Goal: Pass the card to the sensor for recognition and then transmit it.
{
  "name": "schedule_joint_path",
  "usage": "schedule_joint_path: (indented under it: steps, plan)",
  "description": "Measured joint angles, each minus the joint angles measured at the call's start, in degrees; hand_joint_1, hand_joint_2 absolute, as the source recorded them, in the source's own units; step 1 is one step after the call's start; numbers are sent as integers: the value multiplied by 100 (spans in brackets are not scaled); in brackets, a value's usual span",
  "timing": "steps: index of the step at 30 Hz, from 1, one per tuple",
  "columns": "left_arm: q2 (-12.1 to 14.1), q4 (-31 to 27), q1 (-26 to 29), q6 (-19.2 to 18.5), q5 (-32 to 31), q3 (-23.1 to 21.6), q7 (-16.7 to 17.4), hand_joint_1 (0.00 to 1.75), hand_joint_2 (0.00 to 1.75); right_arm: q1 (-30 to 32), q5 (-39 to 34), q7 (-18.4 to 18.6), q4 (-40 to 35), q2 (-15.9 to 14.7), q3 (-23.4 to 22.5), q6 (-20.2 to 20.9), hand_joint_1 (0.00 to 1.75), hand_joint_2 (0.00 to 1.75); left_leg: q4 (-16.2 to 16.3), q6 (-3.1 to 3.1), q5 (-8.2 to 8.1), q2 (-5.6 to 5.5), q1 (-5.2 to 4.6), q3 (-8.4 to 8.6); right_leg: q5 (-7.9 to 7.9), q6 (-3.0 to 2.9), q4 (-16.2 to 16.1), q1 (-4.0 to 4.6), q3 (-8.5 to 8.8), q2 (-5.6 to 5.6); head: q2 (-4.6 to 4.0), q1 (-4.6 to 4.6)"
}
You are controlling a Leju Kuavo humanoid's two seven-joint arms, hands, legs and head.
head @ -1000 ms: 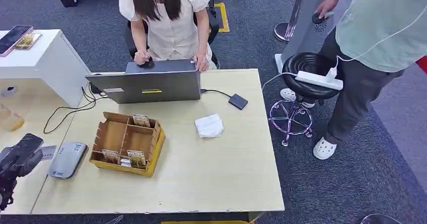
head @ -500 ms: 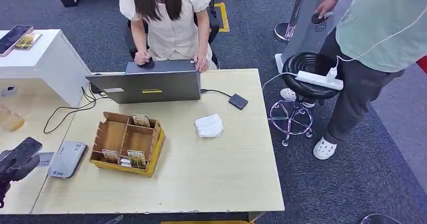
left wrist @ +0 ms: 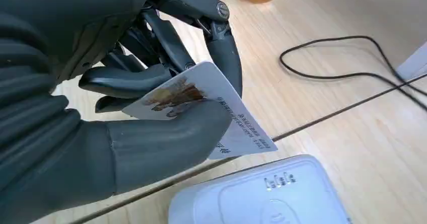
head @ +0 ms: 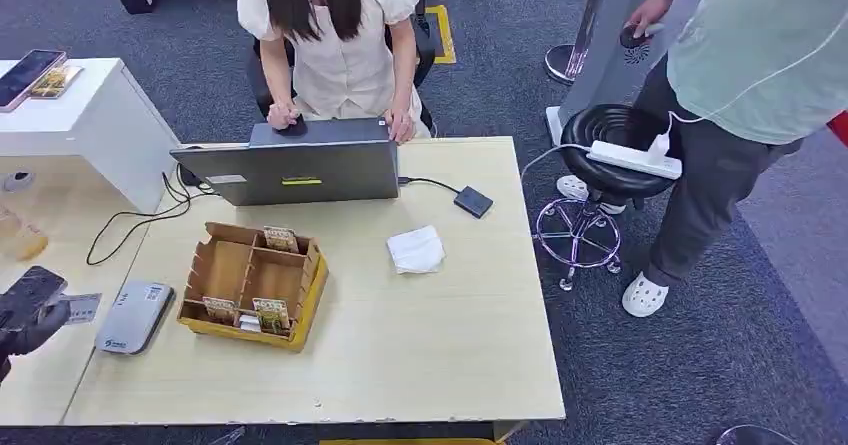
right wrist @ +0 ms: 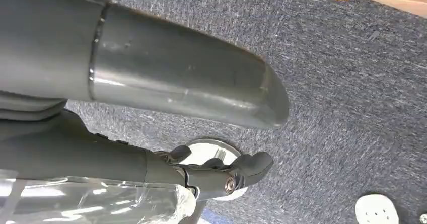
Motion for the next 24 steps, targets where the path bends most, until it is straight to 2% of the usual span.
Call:
schedule_joint_path:
  steps: [5, 15, 24]
  plan:
    - [118, -149, 91, -221, 234, 11, 79, 175, 175, 3, -2, -13, 2, -2, 0, 0, 0, 0, 0, 0, 0, 1, 0, 0, 0, 0, 0, 0, 0, 1, 0, 0]
    - [547, -564, 567, -713, 511, 13, 374, 175, 175, 8, 9, -11, 4, -2, 0, 0, 0, 0, -1, 0, 0, 5, 1, 0, 0, 0, 0, 0, 0, 5, 0, -2]
    - [669, -968, 1234, -778, 594, 17, 426, 175, 175, 8, 44, 13, 13, -2, 0, 4, 0, 0, -1, 0, 0, 1, 0, -3, -1, 1, 0, 0, 0, 1, 0, 2]
